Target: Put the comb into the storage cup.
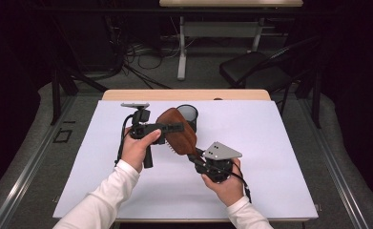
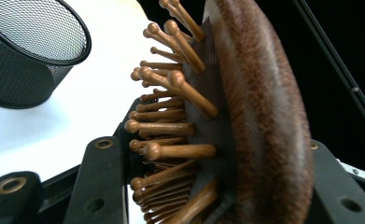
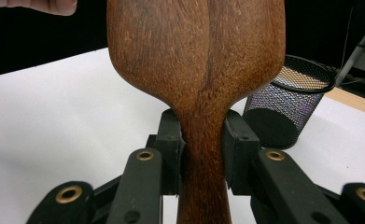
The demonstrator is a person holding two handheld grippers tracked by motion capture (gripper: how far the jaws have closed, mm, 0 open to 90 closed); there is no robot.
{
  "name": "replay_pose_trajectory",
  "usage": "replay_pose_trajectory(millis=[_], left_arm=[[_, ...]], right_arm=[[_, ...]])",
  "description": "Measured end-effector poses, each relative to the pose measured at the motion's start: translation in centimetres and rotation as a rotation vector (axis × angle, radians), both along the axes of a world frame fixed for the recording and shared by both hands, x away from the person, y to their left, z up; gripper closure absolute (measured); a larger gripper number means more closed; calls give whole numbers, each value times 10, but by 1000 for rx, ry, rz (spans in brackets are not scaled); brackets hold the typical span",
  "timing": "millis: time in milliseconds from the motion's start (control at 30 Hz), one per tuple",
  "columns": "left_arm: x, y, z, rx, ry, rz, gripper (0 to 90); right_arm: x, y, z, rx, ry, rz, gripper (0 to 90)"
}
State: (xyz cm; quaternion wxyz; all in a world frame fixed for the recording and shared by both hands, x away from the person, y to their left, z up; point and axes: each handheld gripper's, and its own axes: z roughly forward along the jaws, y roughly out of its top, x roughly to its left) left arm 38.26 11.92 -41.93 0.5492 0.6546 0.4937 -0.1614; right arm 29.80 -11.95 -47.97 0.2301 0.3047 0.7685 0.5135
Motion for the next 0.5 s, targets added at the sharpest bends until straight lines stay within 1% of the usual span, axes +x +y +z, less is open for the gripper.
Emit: replay_pose_trajectory(millis=[200,333,400,433,500], left_arm=[[2,0,-1,-2,9,0,514],[3,0,0,0,5,1,514],[3,-1,0,6,-5,1,514],[3,-1,0,2,0,4,514],[3,-2,1,4,-4,10,514]], right_arm=[[0,0,-1,16,7,2,682],[0,0,-1,23,8,0,658],[0,-1,-1,27,9,0,637],[0,-1,-1,29,8,0,622],[1,-1,0,32,5,0,592]])
